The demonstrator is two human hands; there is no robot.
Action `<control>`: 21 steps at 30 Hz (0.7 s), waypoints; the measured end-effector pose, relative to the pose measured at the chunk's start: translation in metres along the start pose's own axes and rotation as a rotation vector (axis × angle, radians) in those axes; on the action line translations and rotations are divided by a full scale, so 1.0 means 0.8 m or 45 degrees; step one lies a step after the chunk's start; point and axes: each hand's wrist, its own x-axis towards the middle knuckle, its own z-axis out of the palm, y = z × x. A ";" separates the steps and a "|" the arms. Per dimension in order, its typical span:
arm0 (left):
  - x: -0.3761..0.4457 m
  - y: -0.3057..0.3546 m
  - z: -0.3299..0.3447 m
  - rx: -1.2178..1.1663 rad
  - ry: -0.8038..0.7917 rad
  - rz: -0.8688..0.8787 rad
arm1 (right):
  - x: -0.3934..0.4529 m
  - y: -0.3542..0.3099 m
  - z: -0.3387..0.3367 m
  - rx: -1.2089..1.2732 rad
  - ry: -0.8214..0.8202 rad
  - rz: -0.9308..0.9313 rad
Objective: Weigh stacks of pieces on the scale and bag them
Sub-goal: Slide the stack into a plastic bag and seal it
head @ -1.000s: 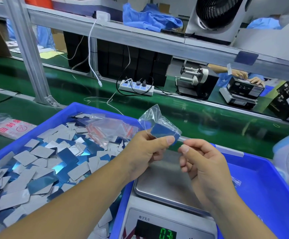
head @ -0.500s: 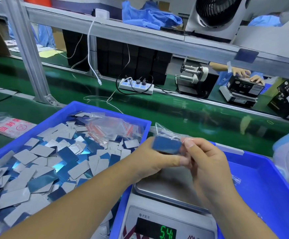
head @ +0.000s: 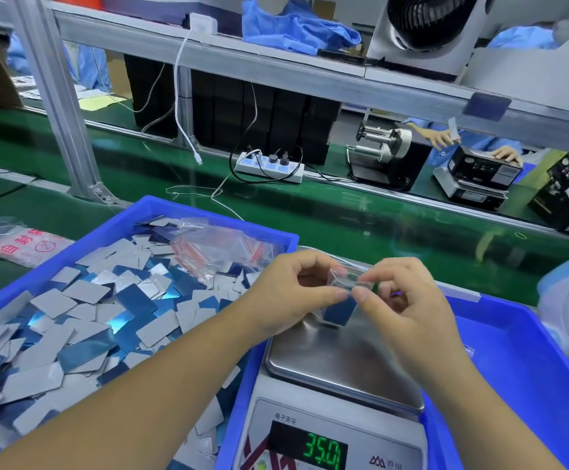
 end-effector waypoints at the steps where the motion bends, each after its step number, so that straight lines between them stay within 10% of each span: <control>1: 0.000 0.000 -0.003 0.014 -0.006 -0.007 | 0.000 0.002 0.000 -0.020 -0.008 0.004; 21: 0.002 0.004 -0.014 -0.061 -0.013 -0.077 | 0.003 0.003 -0.001 0.580 0.025 0.131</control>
